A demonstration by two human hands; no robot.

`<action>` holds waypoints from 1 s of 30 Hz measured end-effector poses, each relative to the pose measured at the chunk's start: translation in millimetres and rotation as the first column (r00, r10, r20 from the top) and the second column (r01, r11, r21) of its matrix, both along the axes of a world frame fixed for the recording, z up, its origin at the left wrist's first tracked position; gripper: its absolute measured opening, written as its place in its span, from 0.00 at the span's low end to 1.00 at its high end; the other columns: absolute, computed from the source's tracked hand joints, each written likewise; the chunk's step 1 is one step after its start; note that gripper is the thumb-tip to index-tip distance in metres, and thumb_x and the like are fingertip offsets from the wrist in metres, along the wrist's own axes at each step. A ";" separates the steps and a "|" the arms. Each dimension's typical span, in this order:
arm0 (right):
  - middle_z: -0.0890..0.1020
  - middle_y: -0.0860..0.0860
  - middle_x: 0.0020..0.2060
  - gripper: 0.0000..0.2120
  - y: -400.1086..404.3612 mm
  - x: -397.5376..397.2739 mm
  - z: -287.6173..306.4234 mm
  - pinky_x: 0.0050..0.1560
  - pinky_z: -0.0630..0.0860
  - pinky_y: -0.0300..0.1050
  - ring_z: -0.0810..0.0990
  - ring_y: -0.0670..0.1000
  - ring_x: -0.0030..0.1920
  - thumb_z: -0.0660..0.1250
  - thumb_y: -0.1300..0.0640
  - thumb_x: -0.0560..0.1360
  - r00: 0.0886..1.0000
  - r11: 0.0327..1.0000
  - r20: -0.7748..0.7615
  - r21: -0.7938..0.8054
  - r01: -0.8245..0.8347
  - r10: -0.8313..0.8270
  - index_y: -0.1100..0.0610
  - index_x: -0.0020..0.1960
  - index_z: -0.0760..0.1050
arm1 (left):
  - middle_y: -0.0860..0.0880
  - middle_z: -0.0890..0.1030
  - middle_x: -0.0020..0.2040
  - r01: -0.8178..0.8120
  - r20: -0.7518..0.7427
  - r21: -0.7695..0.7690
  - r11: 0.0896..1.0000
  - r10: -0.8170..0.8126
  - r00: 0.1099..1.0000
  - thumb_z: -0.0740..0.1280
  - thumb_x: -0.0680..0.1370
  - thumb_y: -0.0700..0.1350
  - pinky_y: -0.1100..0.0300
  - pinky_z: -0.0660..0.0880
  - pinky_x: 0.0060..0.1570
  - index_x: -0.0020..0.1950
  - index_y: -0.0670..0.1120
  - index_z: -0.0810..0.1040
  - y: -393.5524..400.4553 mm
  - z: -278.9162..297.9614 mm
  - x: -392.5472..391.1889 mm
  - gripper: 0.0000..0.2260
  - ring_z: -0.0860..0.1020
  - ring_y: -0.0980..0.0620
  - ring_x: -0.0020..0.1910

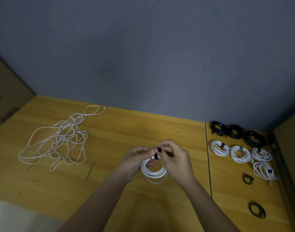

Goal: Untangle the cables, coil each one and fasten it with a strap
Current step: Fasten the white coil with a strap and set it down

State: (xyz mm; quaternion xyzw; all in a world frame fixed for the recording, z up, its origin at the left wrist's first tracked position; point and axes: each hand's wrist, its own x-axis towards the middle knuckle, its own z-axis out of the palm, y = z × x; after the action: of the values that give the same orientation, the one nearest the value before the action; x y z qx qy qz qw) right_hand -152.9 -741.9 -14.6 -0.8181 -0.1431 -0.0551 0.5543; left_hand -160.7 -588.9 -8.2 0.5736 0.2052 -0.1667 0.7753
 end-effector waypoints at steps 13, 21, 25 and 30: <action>0.84 0.40 0.49 0.12 -17.0 16.4 50.3 0.53 0.78 0.43 0.80 0.37 0.53 0.66 0.63 0.68 0.950 0.935 -0.005 -0.173 -0.309 0.313 0.52 0.46 0.83 | 0.41 0.84 0.43 0.109 0.124 -0.074 0.991 -0.099 0.987 0.69 0.71 0.41 0.59 0.80 0.40 0.48 0.37 0.82 9.6 18.6 12.4 0.09 0.83 0.48 0.40; 0.84 0.48 0.51 0.25 -7.3 16.4 54.2 0.60 0.75 0.41 0.81 0.46 0.56 0.71 0.68 0.72 0.938 0.938 -0.143 0.199 -0.284 0.315 0.50 0.64 0.71 | 0.40 0.85 0.44 0.008 0.230 -0.047 0.999 0.003 0.973 0.76 0.63 0.46 0.62 0.79 0.40 0.47 0.39 0.82 15.6 29.4 12.8 0.16 0.84 0.48 0.42; 0.83 0.47 0.50 0.29 1.4 19.2 52.2 0.57 0.74 0.34 0.80 0.42 0.55 0.73 0.68 0.70 0.962 0.961 -0.121 0.160 -0.224 0.245 0.47 0.65 0.70 | 0.43 0.85 0.43 -0.025 0.313 0.096 0.995 -0.006 0.950 0.74 0.68 0.43 0.63 0.79 0.39 0.47 0.40 0.82 16.5 34.7 10.8 0.10 0.84 0.48 0.41; 0.80 0.41 0.49 0.19 9.0 22.0 49.5 0.48 0.72 0.28 0.76 0.38 0.53 0.75 0.62 0.69 0.980 0.972 -0.078 -0.130 -0.194 0.185 0.49 0.58 0.78 | 0.48 0.86 0.42 -0.072 0.378 0.219 0.973 -0.017 0.925 0.71 0.74 0.37 0.62 0.80 0.44 0.44 0.45 0.82 15.3 39.3 8.4 0.03 0.83 0.53 0.42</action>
State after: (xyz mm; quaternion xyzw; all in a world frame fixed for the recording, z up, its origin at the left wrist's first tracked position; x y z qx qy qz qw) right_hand -130.9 -732.9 34.9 -0.8382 -0.2059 0.0345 0.5039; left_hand -152.2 -573.6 31.0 0.6775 0.0780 -0.0175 0.7311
